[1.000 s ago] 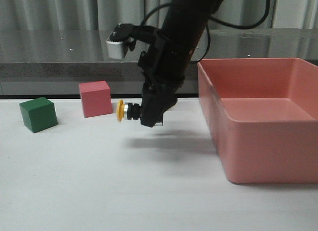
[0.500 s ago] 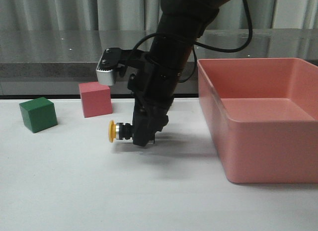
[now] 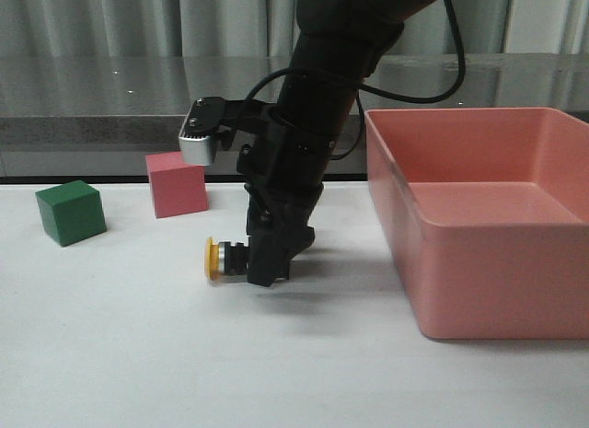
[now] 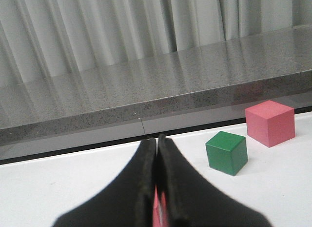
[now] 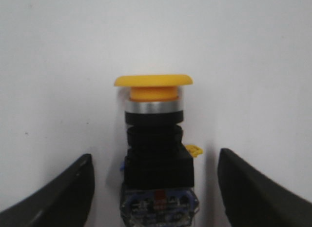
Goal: Place and stand button with both arms
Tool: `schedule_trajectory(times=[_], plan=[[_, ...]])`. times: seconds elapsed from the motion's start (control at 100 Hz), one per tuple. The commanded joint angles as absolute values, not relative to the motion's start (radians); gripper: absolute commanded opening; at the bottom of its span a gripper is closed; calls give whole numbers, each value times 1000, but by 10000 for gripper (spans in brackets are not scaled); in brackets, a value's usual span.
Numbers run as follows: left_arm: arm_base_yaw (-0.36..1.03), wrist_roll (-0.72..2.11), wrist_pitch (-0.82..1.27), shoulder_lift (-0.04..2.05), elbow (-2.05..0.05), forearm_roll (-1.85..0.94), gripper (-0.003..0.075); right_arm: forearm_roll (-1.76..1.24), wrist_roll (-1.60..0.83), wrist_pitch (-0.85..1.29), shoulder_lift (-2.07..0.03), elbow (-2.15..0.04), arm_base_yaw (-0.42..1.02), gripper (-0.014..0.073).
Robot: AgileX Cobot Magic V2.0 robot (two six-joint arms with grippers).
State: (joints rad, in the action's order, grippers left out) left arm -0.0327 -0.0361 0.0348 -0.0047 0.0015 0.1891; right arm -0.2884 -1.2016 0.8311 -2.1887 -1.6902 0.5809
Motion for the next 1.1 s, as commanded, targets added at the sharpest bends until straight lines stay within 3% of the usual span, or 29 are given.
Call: schedule_trajectory(times=[0.0, 0.45, 0.62, 0.85, 1.09], plan=[[-34, -49, -40, -36, 29, 179, -19, -319, -1211, 829, -2125, -1722, 578, 625], [-34, -49, -40, -36, 29, 179, -19, -318, -1001, 955, -1888, -1724, 572, 594], [-34, -49, -40, -36, 29, 179, -19, -230, -835, 976, -1747, -1724, 552, 384], [-34, -49, -40, -36, 29, 179, -19, -89, -575, 992, -1587, -1724, 449, -71], [-34, -49, -40, -36, 29, 179, -19, -89, -412, 840, -1401, -1614, 301, -62]])
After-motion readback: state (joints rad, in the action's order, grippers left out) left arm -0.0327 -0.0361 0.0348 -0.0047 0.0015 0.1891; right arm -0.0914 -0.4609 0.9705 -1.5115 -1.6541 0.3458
